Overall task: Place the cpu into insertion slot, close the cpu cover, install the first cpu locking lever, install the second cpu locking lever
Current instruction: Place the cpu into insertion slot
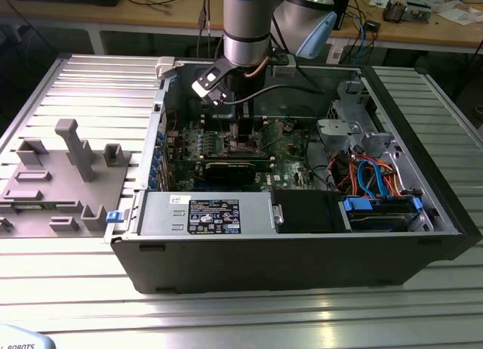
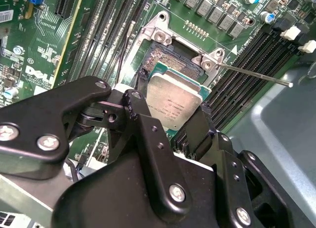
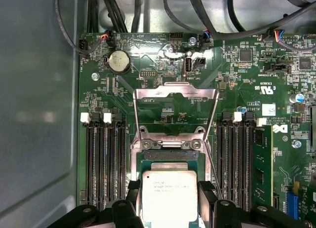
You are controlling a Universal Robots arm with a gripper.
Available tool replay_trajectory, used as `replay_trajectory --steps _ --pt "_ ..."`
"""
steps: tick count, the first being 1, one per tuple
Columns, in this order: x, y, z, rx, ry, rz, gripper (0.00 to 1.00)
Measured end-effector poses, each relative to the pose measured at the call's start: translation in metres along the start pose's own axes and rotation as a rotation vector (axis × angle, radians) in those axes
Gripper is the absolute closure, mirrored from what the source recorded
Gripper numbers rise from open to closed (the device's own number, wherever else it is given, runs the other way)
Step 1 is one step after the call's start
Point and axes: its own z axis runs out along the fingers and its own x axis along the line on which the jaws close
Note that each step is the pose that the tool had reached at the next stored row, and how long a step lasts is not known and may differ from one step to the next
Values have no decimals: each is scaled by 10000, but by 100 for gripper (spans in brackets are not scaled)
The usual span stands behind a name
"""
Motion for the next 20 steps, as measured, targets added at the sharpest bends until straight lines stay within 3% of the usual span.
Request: replay_trajectory --steps 20 --pt "1 -3 68 -1 -1 1 45"
